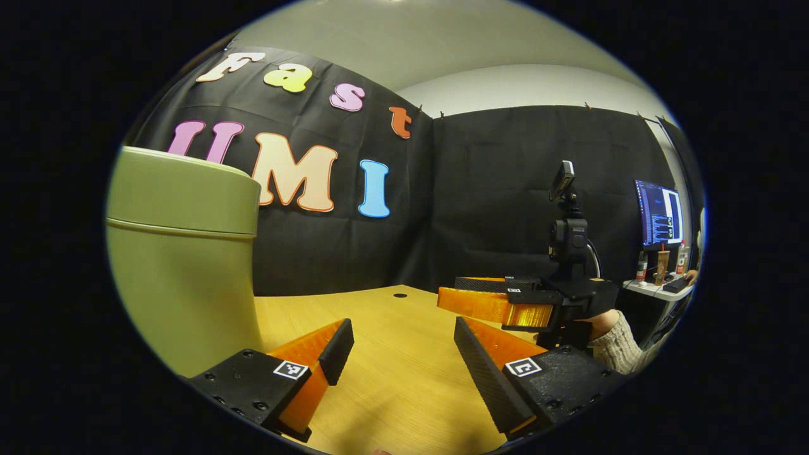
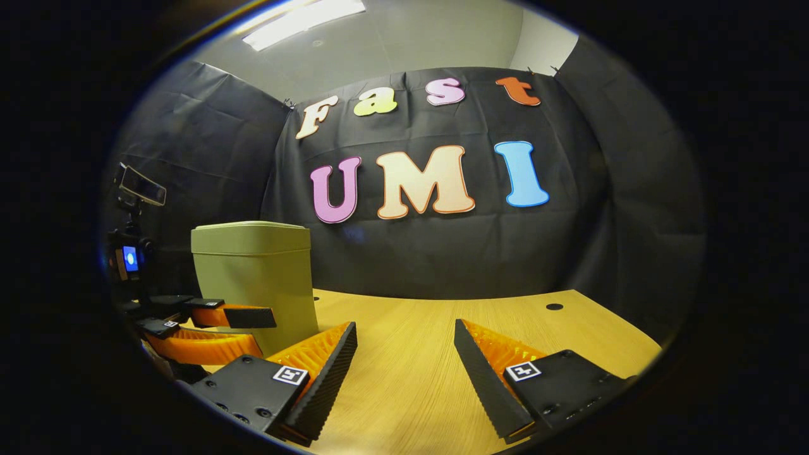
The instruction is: Press the lid of the desktop garbage bin to open it, pick up the crumpled paper on the desktop and throw it into the bin, then pick up the pop can on the desktop and drop it into the bin, and finally close the garbage bin lid.
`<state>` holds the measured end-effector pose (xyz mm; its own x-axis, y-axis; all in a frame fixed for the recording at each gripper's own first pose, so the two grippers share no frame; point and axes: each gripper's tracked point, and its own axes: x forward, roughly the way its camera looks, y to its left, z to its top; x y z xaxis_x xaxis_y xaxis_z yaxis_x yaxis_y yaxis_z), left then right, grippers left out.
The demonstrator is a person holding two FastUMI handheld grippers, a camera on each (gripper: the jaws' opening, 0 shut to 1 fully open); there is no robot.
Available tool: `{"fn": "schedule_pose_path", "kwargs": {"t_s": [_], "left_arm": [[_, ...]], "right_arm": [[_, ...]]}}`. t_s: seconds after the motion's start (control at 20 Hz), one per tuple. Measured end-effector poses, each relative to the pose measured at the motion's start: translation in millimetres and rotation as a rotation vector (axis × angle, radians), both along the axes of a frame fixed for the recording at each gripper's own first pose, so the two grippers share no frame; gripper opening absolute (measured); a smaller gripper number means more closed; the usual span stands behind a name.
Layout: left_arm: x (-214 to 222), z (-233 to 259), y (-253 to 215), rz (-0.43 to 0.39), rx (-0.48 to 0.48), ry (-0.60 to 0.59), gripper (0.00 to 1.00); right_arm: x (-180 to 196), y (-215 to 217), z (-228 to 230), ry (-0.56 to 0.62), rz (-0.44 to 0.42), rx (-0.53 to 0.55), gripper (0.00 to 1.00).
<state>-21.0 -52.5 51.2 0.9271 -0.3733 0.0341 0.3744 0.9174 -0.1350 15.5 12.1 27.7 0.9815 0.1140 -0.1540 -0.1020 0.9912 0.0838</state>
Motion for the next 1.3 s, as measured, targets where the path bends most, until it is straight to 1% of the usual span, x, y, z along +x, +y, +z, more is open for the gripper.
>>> {"fn": "schedule_pose_path", "kwargs": {"t_s": [0.2,0.25,0.3,0.8,1.0,1.25,1.3], "left_arm": [[0,0,2,0.010,0.006,-0.002,0.97],[-1,-1,3,0.011,0.006,0.001,0.97],[0,-1,2,0.012,0.005,0.002,0.97],[3,-4,5,0.024,-0.007,0.022,0.97],[3,-6,3,0.017,-0.031,0.039,0.97],[5,-8,6,0.028,-0.033,0.045,0.97],[4,-7,7,0.029,-0.031,0.042,0.97]], "right_arm": [[-1,1,-2,0.003,0.001,-0.003,0.97],[-1,2,-4,0.004,0.003,-0.003,0.94],[-1,4,-4,0.005,0.007,-0.002,0.97],[-2,9,-7,0.014,0.019,-0.008,0.97],[-2,12,-9,0.021,0.024,-0.006,0.98],[5,8,-5,0.020,0.025,-0.006,0.97],[5,8,-4,0.020,0.025,-0.005,0.94]]}}
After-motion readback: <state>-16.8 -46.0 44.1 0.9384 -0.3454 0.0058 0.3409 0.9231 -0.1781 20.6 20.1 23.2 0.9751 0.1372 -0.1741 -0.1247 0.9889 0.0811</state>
